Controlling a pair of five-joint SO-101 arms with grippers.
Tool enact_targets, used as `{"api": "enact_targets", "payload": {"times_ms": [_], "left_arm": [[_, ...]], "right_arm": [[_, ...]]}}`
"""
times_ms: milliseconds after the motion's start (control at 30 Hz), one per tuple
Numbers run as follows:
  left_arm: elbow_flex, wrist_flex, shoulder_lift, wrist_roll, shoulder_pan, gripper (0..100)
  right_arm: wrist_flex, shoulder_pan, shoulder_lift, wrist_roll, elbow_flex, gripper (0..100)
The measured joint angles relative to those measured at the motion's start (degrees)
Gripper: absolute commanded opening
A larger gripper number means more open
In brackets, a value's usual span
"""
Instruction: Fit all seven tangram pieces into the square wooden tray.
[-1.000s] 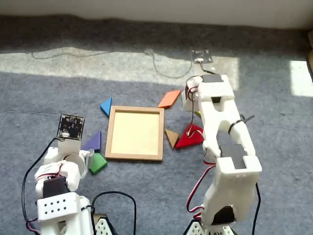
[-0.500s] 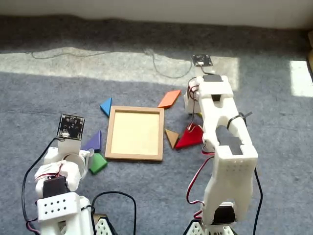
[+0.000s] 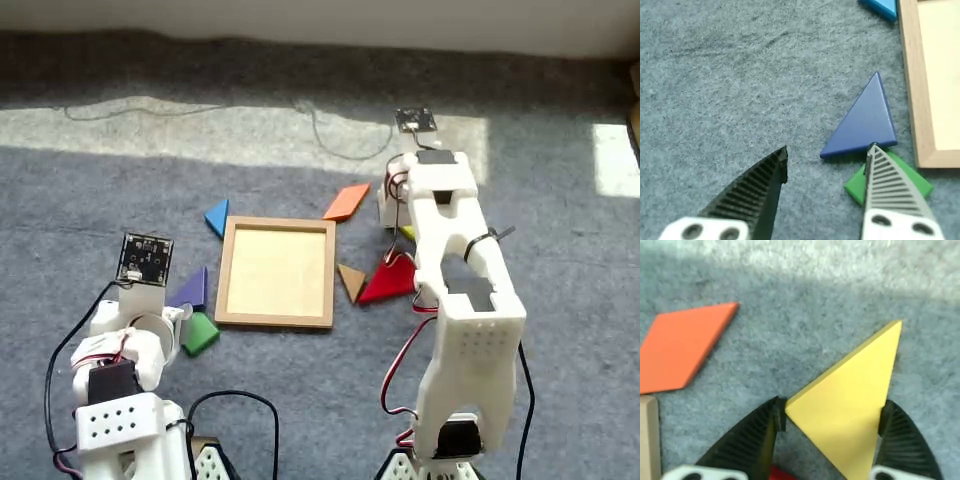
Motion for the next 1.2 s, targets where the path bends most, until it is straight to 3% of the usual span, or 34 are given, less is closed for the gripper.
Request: {"api": "enact_targets", "payload": {"times_ms": [233, 833, 933, 1200], "left_arm": [[0.0, 0.0, 0.0, 0.0, 0.0, 26], [0.0, 0.0, 0.0, 0.0, 0.0, 26], [0.0, 0.0, 0.0, 0.0, 0.0, 26], [0.0, 0.0, 0.0, 0.0, 0.0, 26]], "right_arm": [[4.0, 0.0, 0.1, 0.1, -3.0, 24.1], [30.2, -3.6, 0.1, 0.4, -23.6, 24.5], [31.4, -4.2, 0.1, 0.4, -25.7, 25.3], [25.9, -2.2, 2.8, -5.6, -25.1, 38.4]]}}
